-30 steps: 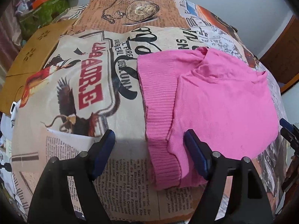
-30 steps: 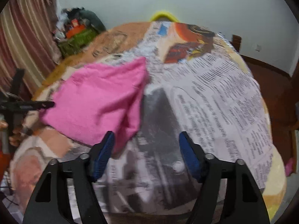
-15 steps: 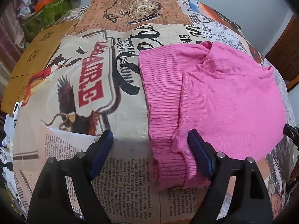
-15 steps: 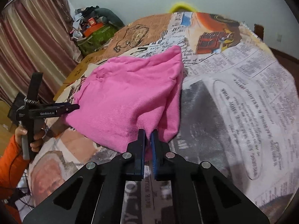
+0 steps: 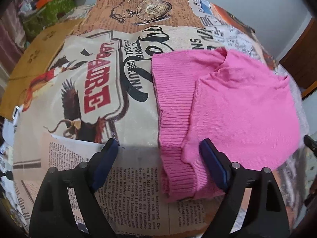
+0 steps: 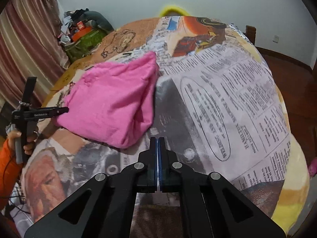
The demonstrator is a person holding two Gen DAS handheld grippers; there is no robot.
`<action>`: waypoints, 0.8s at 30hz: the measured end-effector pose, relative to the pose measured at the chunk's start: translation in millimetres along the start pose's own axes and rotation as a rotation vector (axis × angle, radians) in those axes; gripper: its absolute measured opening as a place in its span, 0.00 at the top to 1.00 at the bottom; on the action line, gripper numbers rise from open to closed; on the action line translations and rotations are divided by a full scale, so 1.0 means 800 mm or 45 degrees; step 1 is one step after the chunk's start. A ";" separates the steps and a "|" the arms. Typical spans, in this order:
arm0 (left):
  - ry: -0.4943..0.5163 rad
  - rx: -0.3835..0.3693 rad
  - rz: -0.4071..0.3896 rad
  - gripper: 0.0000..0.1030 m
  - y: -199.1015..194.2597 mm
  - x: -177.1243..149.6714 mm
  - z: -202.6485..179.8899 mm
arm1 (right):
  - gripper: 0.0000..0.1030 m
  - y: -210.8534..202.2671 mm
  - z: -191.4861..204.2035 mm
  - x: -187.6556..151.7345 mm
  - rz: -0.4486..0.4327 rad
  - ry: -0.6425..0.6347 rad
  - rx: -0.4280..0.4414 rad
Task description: Fold small clothes
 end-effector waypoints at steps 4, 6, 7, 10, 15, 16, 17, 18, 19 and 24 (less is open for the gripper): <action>0.001 -0.028 -0.030 0.16 -0.011 0.008 -0.004 | 0.68 0.009 0.009 0.018 -0.035 -0.001 0.047; 0.038 -0.005 -0.036 0.16 -0.010 0.012 -0.011 | 0.67 0.023 0.016 0.027 -0.030 -0.011 0.058; 0.058 0.000 -0.031 0.16 -0.007 0.014 -0.015 | 0.68 0.028 0.020 0.028 -0.021 -0.014 0.061; 0.091 0.012 -0.028 0.16 0.001 0.021 -0.024 | 0.63 0.049 0.024 0.037 0.000 -0.003 0.063; 0.093 0.016 -0.002 0.16 0.020 0.028 -0.029 | 0.62 0.068 0.015 0.043 -0.002 0.030 0.053; 0.093 0.018 0.007 0.16 0.025 0.027 -0.029 | 0.69 0.067 0.015 0.041 0.002 0.028 0.064; 0.095 0.020 0.002 0.16 0.026 0.025 -0.029 | 0.73 0.066 0.016 0.036 0.011 0.014 0.079; 0.102 0.024 -0.010 0.16 0.027 0.024 -0.031 | 0.77 0.064 0.017 0.033 0.020 0.008 0.096; 0.110 0.030 -0.016 0.16 0.027 0.023 -0.032 | 0.77 0.061 0.018 0.030 0.023 0.006 0.111; 0.115 0.042 -0.024 0.15 0.029 0.022 -0.033 | 0.89 0.068 0.019 0.020 0.076 0.000 0.147</action>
Point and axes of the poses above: each gripper's, at about its wrist camera, not at the fingertips, and y roughly the way its jaws point, z to its left, x to its top, the point moved 3 cm from there along y, roughly the way its jaws point, and after that the axes turned 5 degrees about -y, right-handed, at the moved point
